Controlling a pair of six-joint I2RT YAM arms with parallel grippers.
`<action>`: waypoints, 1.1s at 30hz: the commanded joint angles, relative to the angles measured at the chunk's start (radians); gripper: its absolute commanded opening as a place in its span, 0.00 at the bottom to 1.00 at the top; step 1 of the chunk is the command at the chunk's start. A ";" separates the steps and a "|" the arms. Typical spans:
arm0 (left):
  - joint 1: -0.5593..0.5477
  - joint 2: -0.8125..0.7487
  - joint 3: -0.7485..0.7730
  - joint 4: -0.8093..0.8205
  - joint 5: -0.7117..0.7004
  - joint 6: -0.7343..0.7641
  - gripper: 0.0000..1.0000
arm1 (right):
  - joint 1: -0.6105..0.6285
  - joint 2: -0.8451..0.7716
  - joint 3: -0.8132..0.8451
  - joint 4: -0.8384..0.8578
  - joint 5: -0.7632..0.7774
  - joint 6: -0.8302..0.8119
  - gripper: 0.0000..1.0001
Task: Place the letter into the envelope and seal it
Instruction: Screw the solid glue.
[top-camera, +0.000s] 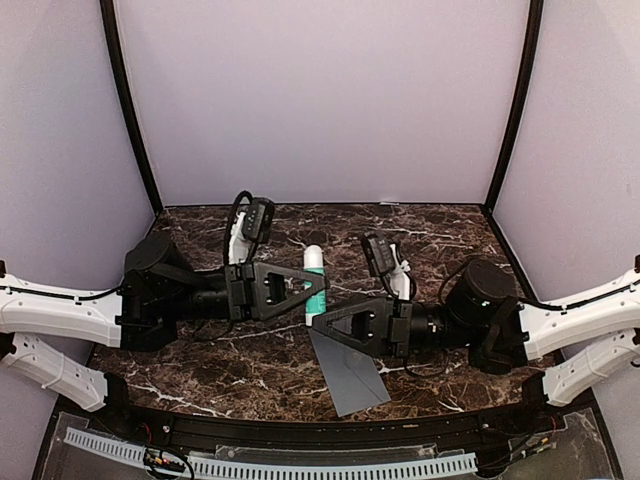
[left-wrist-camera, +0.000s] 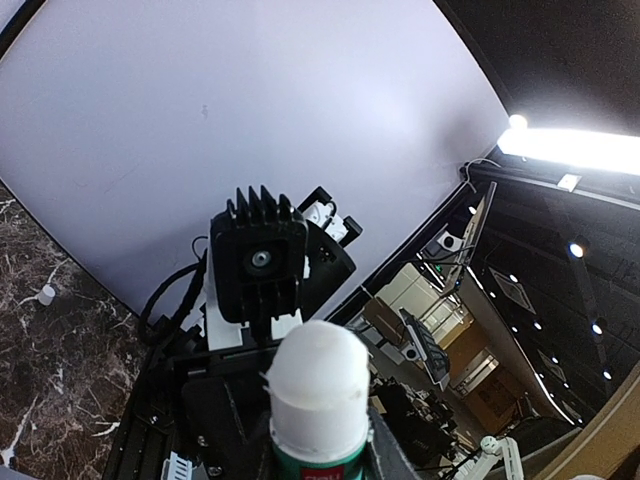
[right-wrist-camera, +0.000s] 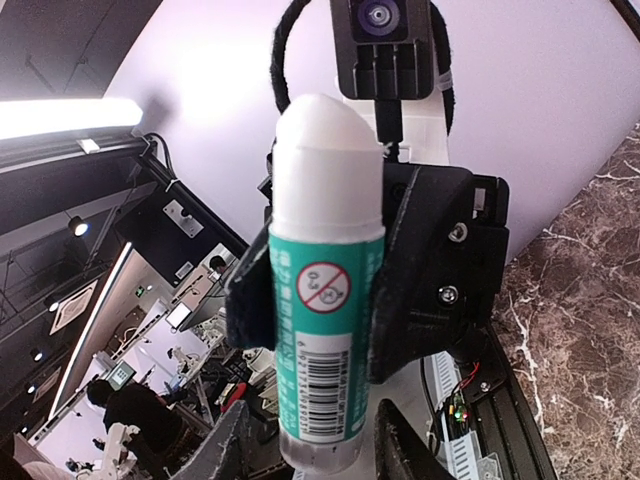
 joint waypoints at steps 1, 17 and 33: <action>0.004 -0.006 0.010 0.041 0.016 -0.002 0.00 | 0.003 0.009 0.034 0.043 -0.021 -0.009 0.36; 0.004 -0.016 -0.006 -0.032 -0.029 0.022 0.00 | 0.003 -0.037 -0.002 -0.006 0.052 -0.007 0.09; 0.003 -0.019 0.062 -0.479 -0.290 0.098 0.00 | 0.004 0.049 0.317 -0.798 0.423 -0.070 0.06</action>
